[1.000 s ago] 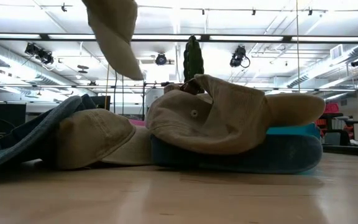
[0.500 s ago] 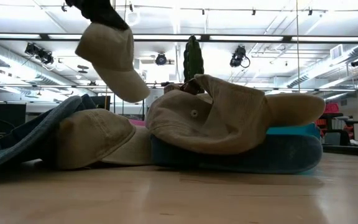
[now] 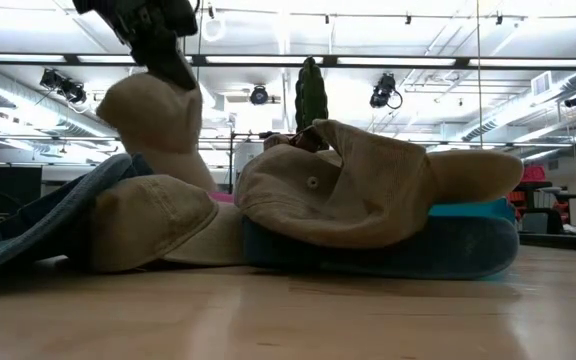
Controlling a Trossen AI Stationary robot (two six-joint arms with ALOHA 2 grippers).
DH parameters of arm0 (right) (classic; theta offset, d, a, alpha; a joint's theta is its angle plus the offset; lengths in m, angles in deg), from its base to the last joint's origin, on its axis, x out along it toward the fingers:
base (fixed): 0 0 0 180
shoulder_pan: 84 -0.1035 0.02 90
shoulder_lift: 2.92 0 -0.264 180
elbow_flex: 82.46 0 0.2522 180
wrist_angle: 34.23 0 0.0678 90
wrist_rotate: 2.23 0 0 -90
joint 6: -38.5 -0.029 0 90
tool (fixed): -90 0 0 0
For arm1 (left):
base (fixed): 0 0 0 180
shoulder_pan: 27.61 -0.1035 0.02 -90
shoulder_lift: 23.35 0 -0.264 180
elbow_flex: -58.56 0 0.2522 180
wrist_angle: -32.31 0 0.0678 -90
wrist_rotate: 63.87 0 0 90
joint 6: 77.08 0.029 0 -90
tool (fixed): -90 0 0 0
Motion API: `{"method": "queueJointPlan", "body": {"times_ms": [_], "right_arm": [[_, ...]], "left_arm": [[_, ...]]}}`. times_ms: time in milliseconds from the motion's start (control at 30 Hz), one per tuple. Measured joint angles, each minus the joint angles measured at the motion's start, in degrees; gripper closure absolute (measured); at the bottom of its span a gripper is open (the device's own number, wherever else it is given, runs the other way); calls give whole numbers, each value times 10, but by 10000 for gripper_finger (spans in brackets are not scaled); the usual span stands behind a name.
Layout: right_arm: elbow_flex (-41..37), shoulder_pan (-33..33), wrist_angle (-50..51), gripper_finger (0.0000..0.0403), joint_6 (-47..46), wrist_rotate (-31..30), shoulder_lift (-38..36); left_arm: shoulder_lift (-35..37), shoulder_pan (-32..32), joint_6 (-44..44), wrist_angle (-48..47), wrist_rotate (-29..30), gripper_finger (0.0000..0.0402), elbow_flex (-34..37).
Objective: Pick & Place hat
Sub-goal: Put the right brown cap into the red bin
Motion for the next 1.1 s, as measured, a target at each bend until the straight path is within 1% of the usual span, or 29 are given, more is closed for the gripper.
{"method": "queueJointPlan", "body": {"times_ms": [133, 333, 400, 567, 667, 800, 933, 1000, 1100], "right_arm": [[0, 1, 2, 213, -1, 0, 0], [0, 1, 5, 213, -2, 0, 0], [0, 1, 6, 213, -2, 0, 0], [0, 1, 11, 213, -2, 0, 0], [0, 1, 19, 213, -12, 0, 0], [0, 1, 44, 213, -45, 0, 0], [0, 1, 72, 213, -76, 0, 0], [0, 1, 77, 213, -81, 0, 0], [0, 1, 79, 213, -82, 0, 0]], "left_arm": [[-27, -9, 34, 0, -21, 397, 0], [-67, -20, 72, -1, -25, 397, 0], [-81, -23, 82, -1, -35, 397, 0], [-111, -34, 105, -21, -37, 397, 0], [-120, -42, 124, -37, -22, 397, 0], [-121, -59, 127, -55, 25, 397, 0], [-120, -81, 127, -104, 31, 395, 0], [-120, -90, 127, -131, 31, 396, 0], [-120, -99, 128, -148, 31, 397, 0]]}}
